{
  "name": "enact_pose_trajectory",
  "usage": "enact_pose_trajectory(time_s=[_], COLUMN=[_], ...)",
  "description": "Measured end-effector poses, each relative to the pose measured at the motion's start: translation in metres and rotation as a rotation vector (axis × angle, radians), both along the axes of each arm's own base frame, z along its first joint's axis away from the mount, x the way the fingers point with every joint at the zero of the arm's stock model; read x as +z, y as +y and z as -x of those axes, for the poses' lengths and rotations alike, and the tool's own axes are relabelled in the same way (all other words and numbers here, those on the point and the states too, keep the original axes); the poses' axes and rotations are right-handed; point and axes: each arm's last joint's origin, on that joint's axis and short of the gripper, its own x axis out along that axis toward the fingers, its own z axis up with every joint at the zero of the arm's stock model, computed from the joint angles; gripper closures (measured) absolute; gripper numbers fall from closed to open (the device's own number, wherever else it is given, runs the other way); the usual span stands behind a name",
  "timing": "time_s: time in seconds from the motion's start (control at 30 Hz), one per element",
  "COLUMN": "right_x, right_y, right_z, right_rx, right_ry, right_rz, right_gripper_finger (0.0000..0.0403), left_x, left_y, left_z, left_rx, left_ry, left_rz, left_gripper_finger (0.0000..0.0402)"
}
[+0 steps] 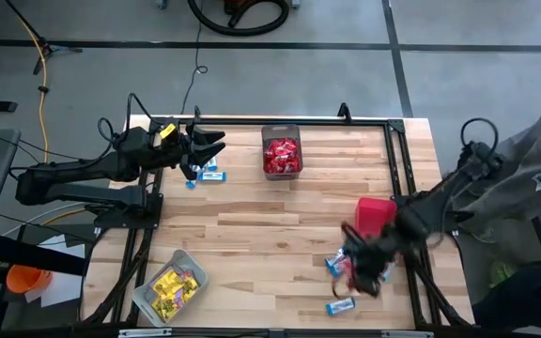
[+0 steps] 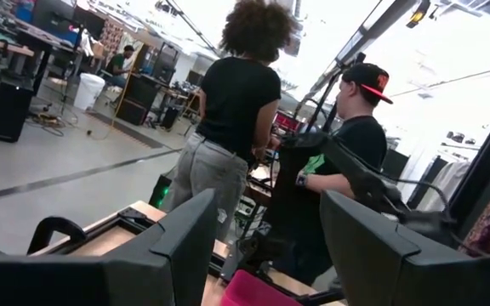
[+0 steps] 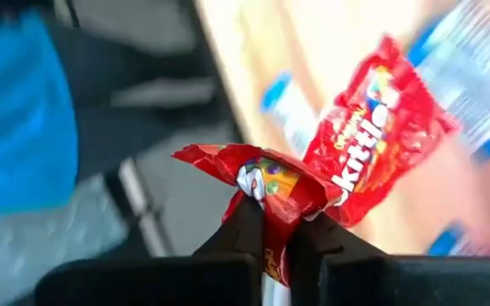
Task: Sort candy
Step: Put the red candy pack into the black bin
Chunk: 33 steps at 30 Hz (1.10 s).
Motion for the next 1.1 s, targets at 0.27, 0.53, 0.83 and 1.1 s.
enact_pose_trajectory(time_s=[0.27,0.53,0.83,1.1], right_x=[-0.007,-0.031,-0.036,-0.032], right_y=[-0.050,-0.074,-0.091,-0.088], right_z=[-0.043,-0.093,-0.107,-0.110], right_rx=[0.056,0.061,0.046,0.107], right_ry=[-0.169,-0.302,-0.323,-0.367], right_rz=[0.141,0.183,0.114,0.028], right_gripper_finger=[0.0399,0.0381,0.0269,0.0242], left_x=[0.000,-0.001,-0.004,-0.008], left_y=[0.000,0.000,0.000,0.000], left_z=[0.000,0.000,-0.001,-0.001], left_rx=[-0.006,-0.011,-0.014,-0.013], left_ry=[-0.006,0.002,0.028,0.061], left_rz=[0.029,0.055,0.084,0.091], left_gripper_finger=[0.0204,0.0204,0.0204,0.0204])
